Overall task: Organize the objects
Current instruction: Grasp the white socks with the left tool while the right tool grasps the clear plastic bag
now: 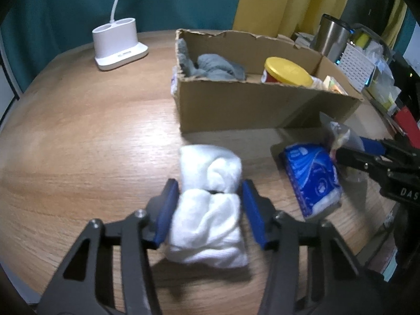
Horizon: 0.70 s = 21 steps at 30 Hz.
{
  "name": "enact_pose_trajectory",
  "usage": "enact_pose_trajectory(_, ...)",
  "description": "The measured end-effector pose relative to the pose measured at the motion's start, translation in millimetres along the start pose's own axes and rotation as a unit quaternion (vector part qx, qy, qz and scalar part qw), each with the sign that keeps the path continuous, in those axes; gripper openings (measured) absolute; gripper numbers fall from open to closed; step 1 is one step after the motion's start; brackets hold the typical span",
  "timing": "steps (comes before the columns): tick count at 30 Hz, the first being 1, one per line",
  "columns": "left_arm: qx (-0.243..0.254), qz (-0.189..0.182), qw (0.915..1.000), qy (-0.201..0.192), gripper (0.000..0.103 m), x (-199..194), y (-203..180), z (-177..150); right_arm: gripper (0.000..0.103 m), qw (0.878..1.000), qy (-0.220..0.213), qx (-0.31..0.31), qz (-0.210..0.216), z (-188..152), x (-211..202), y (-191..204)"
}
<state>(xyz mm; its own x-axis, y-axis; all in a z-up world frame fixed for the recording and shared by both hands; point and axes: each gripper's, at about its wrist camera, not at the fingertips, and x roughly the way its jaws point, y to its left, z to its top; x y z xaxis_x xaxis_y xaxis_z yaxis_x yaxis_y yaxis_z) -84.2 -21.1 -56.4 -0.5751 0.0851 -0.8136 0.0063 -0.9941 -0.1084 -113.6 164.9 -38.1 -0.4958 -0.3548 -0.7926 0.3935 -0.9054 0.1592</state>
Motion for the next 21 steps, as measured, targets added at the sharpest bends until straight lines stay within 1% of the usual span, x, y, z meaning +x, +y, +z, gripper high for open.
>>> enact_pose_trajectory(3,0.001,-0.007,1.0000,-0.003,0.046,-1,-1,0,0.051,1.000,-0.001,-0.004,0.000,-1,-1,1)
enact_pose_trajectory(4,0.001,-0.007,1.0000,-0.005,0.042,-2,-2,0,0.050,1.000,-0.001,-0.004,0.001,-1,-1,1)
enact_pose_trajectory(12,0.008,-0.013,0.9996,-0.023,0.040,-15,-9,4,0.049,1.000,-0.013,-0.004,0.001,0,-11,-1)
enact_pose_trajectory(21,0.010,-0.019,0.9988,-0.045,0.040,-31,-15,11,0.049,1.000,-0.025,-0.016,-0.003,6,-27,3)
